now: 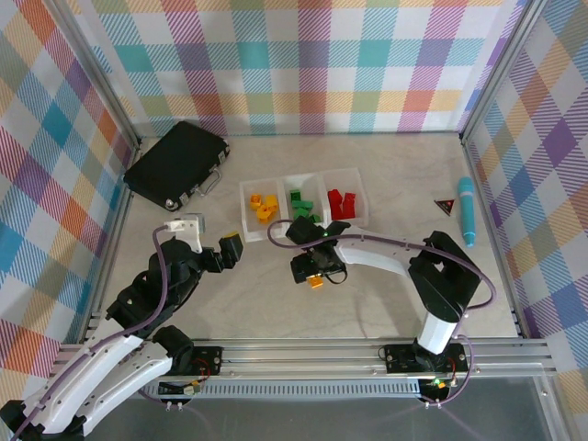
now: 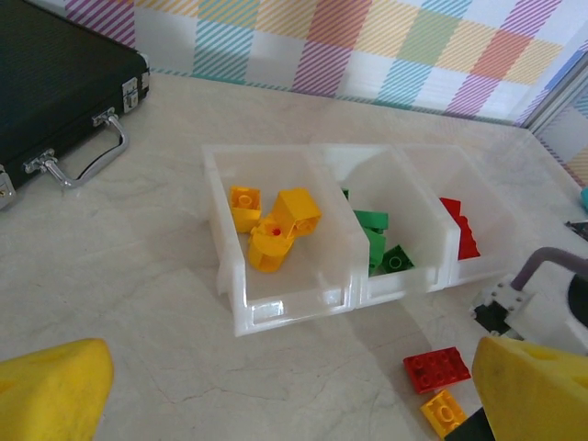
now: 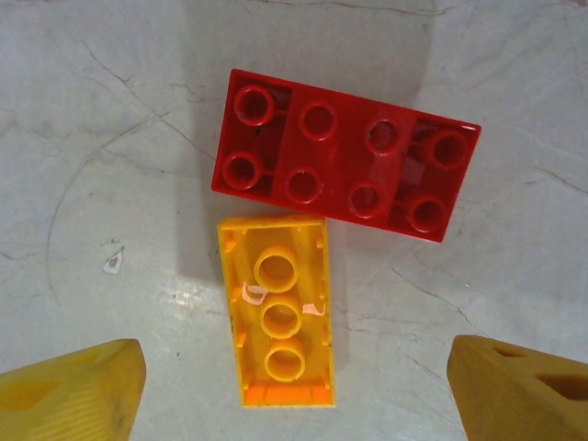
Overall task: Sort the legos into containers by color
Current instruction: Pick up the lego from the center of the table.
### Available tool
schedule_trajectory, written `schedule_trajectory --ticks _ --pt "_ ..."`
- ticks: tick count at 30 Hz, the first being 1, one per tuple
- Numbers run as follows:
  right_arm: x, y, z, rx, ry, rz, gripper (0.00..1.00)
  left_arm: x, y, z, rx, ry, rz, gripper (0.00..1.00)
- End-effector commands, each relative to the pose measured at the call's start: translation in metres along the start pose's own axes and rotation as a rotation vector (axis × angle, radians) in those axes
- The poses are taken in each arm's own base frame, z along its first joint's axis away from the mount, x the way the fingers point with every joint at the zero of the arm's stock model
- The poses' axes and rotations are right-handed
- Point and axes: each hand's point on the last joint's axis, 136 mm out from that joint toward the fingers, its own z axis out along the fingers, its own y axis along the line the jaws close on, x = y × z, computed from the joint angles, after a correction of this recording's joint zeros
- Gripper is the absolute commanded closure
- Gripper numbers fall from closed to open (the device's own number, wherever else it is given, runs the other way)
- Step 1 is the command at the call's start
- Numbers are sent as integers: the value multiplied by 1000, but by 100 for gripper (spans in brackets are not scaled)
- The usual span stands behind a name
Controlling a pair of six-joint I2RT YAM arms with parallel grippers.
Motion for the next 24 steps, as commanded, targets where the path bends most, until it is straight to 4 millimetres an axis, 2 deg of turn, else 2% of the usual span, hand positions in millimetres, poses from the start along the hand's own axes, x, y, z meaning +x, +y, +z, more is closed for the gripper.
schedule_trajectory --ticks 1,5,17,20,24 --pt "-7 3 2 12 -12 -13 15 -1 10 -5 -48 -6 -23 0" --pt "-8 8 9 0 -3 -18 17 -1 17 -7 -87 1 -19 0" --pt "-4 12 22 -6 27 -6 23 0 14 -6 -71 11 -8 0" --pt "-3 13 24 -14 31 7 28 0 14 -5 -73 16 -7 0" --pt "1 8 27 19 36 7 31 2 14 -3 -73 20 -6 0"
